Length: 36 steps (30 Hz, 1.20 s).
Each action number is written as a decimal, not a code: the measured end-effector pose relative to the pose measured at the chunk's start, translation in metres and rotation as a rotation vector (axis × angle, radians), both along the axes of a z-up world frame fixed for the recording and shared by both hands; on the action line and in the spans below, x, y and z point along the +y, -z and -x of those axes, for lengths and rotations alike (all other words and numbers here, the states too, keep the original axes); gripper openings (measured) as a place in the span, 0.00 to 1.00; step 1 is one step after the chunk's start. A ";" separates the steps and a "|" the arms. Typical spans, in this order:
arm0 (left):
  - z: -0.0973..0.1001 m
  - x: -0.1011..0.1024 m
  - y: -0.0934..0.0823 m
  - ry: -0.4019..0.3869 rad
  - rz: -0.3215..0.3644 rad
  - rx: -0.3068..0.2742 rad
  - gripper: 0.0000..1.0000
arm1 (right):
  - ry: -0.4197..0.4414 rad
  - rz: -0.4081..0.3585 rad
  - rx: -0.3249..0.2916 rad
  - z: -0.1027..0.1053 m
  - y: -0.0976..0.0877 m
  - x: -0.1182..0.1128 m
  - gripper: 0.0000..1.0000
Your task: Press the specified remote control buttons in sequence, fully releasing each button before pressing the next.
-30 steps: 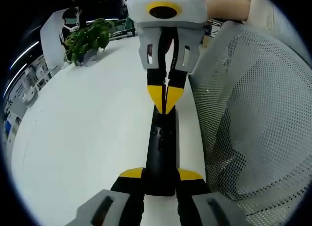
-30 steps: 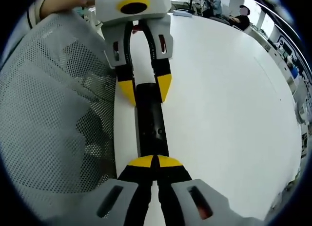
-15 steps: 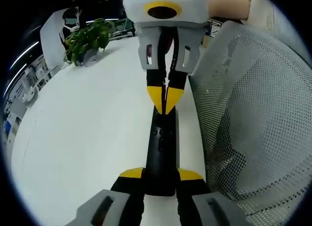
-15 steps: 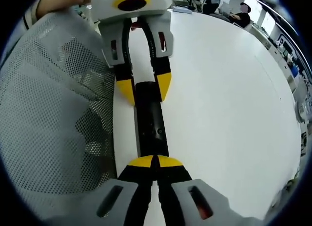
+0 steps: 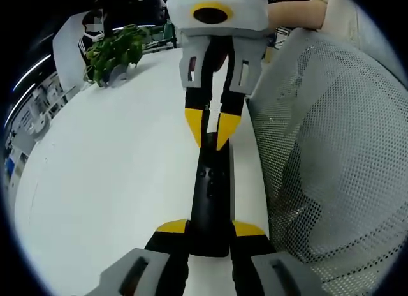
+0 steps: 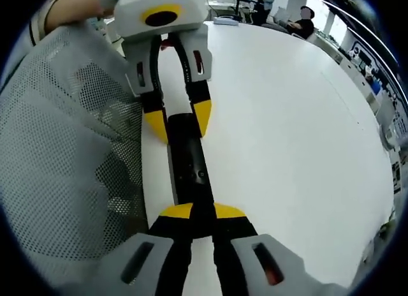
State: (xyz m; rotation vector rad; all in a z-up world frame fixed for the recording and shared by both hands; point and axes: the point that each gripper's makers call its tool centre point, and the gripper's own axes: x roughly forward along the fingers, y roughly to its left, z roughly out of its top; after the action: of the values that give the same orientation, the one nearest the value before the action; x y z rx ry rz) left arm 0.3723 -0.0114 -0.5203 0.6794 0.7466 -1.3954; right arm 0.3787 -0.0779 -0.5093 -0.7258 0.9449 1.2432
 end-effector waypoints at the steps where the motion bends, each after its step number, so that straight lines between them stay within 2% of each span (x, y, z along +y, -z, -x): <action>1: 0.000 0.000 0.000 0.000 0.000 0.000 0.24 | -0.004 0.000 -0.002 0.000 0.000 0.001 0.08; 4: 0.000 0.000 0.000 -0.001 0.001 0.001 0.24 | -0.040 0.011 0.023 0.007 0.002 0.002 0.07; 5: 0.000 0.000 0.000 0.000 0.001 0.000 0.24 | -0.044 0.010 0.011 0.005 0.001 0.002 0.07; 9: 0.000 0.000 -0.001 0.000 0.003 0.001 0.24 | -0.047 0.011 0.027 0.005 0.002 0.001 0.08; 17: 0.000 0.000 -0.001 0.001 0.004 0.001 0.24 | -0.098 0.051 0.078 0.005 0.002 0.002 0.08; 20: 0.001 0.000 -0.001 0.002 0.004 0.001 0.24 | -0.172 0.066 0.055 0.007 0.002 0.002 0.08; 29: 0.000 0.000 -0.001 0.006 0.004 0.003 0.24 | -0.253 0.139 0.013 0.008 0.003 0.004 0.09; 32: -0.001 0.000 0.000 0.006 0.004 0.002 0.24 | -0.251 0.116 -0.003 0.008 0.003 0.002 0.09; 36: -0.001 0.000 0.000 0.006 0.005 0.003 0.24 | -0.164 -0.032 -0.016 0.006 0.002 0.003 0.08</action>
State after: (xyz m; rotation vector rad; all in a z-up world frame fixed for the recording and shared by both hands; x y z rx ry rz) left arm 0.3729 -0.0119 -0.5199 0.6760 0.7434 -1.4038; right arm 0.3727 -0.0752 -0.5111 -0.7990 0.8641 1.3905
